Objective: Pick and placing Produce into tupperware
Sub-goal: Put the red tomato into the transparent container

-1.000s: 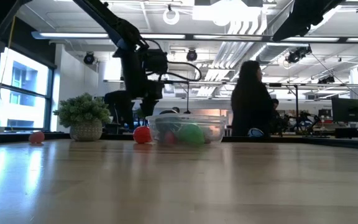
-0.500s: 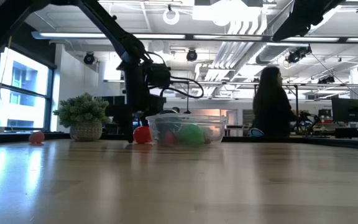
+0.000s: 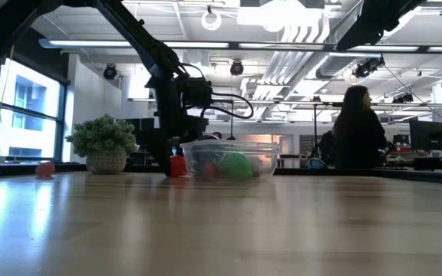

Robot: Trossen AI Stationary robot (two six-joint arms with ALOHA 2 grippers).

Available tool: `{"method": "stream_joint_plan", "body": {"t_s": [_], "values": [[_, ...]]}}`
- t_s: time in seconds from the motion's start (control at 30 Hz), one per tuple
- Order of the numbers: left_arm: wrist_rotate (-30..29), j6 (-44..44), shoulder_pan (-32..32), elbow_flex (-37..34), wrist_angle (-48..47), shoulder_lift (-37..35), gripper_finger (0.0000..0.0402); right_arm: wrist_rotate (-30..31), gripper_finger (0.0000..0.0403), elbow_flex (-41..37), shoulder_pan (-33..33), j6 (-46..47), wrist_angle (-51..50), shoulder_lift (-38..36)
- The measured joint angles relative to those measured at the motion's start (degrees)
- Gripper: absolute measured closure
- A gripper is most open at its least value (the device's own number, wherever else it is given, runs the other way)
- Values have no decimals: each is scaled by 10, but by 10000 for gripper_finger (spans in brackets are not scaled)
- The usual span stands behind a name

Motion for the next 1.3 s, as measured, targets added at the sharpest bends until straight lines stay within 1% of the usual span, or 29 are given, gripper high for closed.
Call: {"method": "stream_joint_plan", "body": {"t_s": [0.23, 0.57, 0.9, 1.0, 1.2, 1.3], "values": [[0, -3, 0, 0, -3, 0, 43, 0, 327, 0, 0, 0, 0, 0], [5, -9, 0, 0, -4, 0, 104, 0, 327, 0, 0, 0, 0, 0], [5, -20, 0, 0, -4, 0, 147, 0, 327, 0, 0, 0, 0, 0], [4, -20, 0, 0, -4, 0, 150, 0, 327, 0, 0, 0, 0, 0], [4, -20, 0, 0, -4, 0, 135, 0, 327, 0, 0, 0, 0, 0], [4, -21, 0, 0, -3, 0, 139, 0, 327, 0, 0, 0, 0, 0]]}}
